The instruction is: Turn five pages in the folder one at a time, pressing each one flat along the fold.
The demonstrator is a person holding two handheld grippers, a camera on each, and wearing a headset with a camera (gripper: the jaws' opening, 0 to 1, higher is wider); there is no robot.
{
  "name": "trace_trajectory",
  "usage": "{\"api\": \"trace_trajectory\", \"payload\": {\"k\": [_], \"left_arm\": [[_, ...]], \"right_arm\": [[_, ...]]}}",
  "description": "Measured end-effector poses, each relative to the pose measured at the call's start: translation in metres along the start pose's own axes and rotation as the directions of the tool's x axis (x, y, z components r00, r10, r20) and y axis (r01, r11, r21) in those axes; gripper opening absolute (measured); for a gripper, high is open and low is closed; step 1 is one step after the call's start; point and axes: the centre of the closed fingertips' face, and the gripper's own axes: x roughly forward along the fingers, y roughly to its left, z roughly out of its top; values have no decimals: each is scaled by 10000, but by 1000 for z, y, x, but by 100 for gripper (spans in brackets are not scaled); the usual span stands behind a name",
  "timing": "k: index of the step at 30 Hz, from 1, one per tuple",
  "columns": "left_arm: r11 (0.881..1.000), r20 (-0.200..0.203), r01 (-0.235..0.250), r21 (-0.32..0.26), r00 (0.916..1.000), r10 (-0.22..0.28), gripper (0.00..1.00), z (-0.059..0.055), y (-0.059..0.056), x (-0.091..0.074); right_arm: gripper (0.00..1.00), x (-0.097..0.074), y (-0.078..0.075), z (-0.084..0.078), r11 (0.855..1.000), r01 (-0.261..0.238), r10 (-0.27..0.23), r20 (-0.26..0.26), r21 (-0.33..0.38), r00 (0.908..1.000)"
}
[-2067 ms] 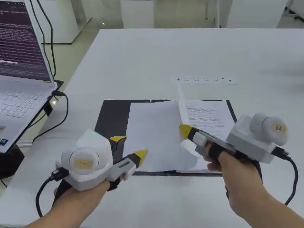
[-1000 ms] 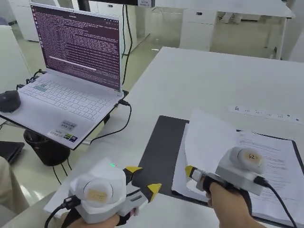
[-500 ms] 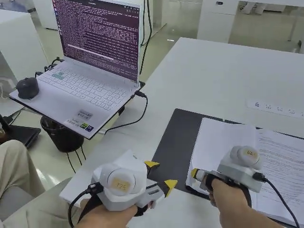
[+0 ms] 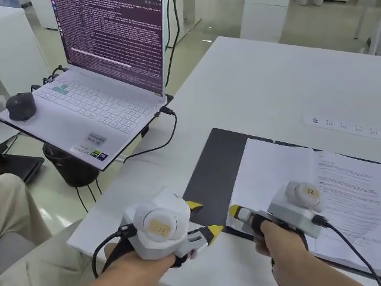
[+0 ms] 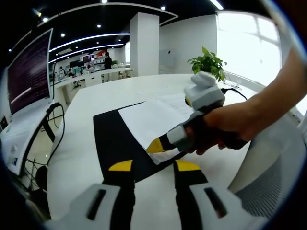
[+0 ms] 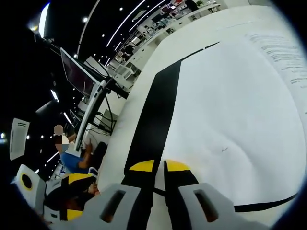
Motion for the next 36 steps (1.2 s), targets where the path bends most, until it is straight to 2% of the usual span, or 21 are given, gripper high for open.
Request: {"api": "trace_trajectory", "payload": {"k": [3,7,9,15,20,25,30,35,36], "left_arm": [[9997,-106,152,165,9998,-151,31,0,-4,7],[9991,-133,310,278,9994,-306,31,1,-9,20],[9987,-208,409,291,9990,-403,30,1,-12,27],[9969,-240,661,429,9976,-651,29,2,-24,52],[9976,-517,670,187,9965,-660,28,-5,-30,76],[9990,-811,366,-257,9960,-386,27,-17,-29,93],[9991,-1154,50,-414,9933,-97,26,-30,-27,99],[10000,-575,-65,61,9983,69,22,-26,-26,99],[9999,-502,-78,-130,9987,72,22,-27,-25,97]], "right_arm": [[10,-6,6,5,9993,-285,292,281,-254,9992],[8,-20,6,16,9962,-386,432,578,-782,9974],[6,-28,1,23,9948,-337,409,740,-965,9964],[5,-50,-20,32,9854,-97,269,991,-1699,9947],[3,-69,-38,36,9757,190,64,1152,-2183,9933],[1,-87,-59,43,9809,413,-145,1404,-1901,9900],[0,-97,-77,54,9826,626,-334,1648,-1749,9858],[0,-101,-92,69,9830,816,-505,1850,-1645,9814],[0,-101,-93,71,9830,812,-498,1869,-1644,9811]]}}
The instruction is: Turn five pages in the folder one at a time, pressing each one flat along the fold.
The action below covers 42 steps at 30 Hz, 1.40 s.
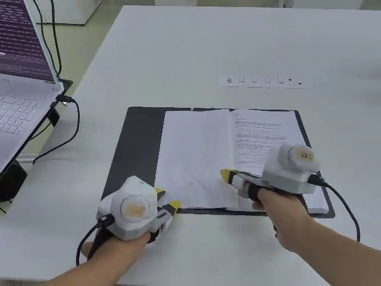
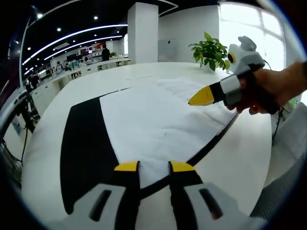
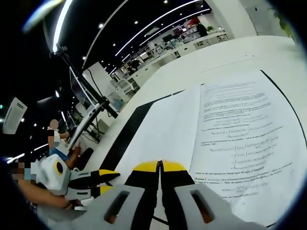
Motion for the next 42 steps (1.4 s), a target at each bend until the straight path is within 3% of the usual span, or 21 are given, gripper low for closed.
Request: {"api": "trace_trajectory", "payload": {"k": [14,16,27,42], "left_arm": [[9997,395,-233,20,9989,232,23,1,-1,-1],[9997,428,-263,16,9987,262,23,1,-1,-1],[9991,667,-421,-99,9969,426,23,-1,1,0],[9989,864,-442,-137,9952,452,23,-2,1,0]], "right_arm": [[0,28,-32,26,9991,137,-135,44,-408,9999],[0,31,-38,29,9982,343,-339,94,-491,9994],[0,50,-44,58,9922,597,-528,648,-1091,9965],[0,67,-51,85,9907,648,-554,802,-1194,9952]]}}
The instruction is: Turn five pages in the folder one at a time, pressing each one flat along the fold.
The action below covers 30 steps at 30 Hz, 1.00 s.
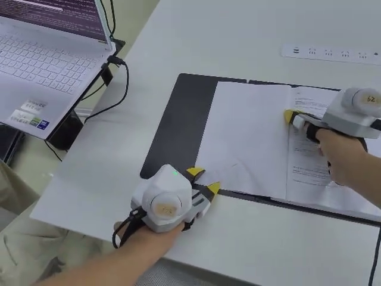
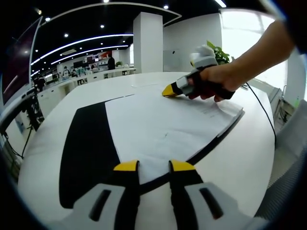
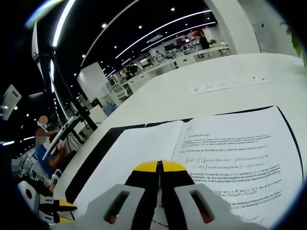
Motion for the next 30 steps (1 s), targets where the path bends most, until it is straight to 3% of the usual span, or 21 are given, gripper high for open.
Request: {"api": "trace_trajectory", "payload": {"k": [3,5,13,17,20,26,30], "left_arm": [[10000,66,-26,-15,10000,26,23,0,0,0],[10000,69,-21,-5,10000,21,23,0,0,0],[9999,94,-74,-67,9999,75,23,0,0,0],[10000,85,-50,-25,10000,51,24,0,-1,-1],[10000,75,-25,-6,10000,25,24,0,-2,-2],[10000,129,-35,-41,9999,36,24,0,-1,-1],[10000,156,-33,-46,9999,34,24,0,-1,-1]], "right_arm": [[0,5,-3,5,10000,24,-24,-27,-60,10000],[0,18,-13,12,10000,19,-19,-26,-82,10000],[0,36,-19,23,9987,-13,11,-41,-513,10000],[0,49,-31,31,9964,182,-172,128,-833,9998],[0,56,-40,38,9974,386,-366,327,-609,9988],[0,76,-54,42,9895,615,-568,400,-1309,9976],[0,82,-55,40,9821,707,-677,232,-1745,9974]]}}
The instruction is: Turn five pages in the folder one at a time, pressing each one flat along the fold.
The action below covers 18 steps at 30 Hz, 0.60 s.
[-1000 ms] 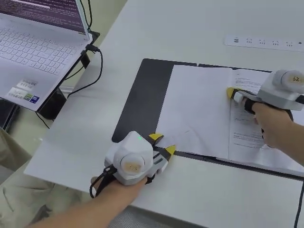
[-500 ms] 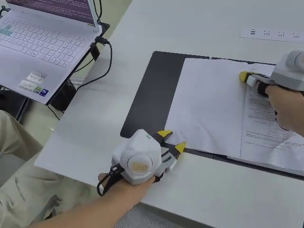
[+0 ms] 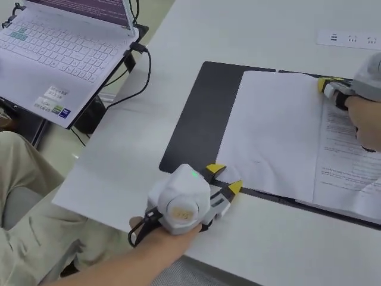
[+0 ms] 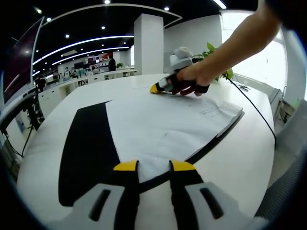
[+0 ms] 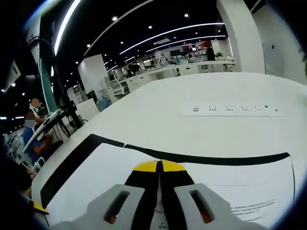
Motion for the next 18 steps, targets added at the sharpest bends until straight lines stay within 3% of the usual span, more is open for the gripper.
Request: {"api": "trace_trajectory", "payload": {"k": [3,5,11,18], "left_arm": [[10000,-3,-7,-23,10000,7,24,0,0,0],[10000,-1,-4,-26,10000,4,24,0,0,0],[10000,5,-15,-87,10000,15,24,-1,0,1],[10000,4,10,-92,10000,-10,24,-1,0,1]], "right_arm": [[0,0,0,-1,9999,106,-107,-135,-83,9999],[0,-5,2,-4,9980,96,-80,-256,624,9996],[0,-15,6,-14,9998,-177,178,-383,51,9991],[0,-32,20,-25,9989,-435,442,-425,156,9981]]}}
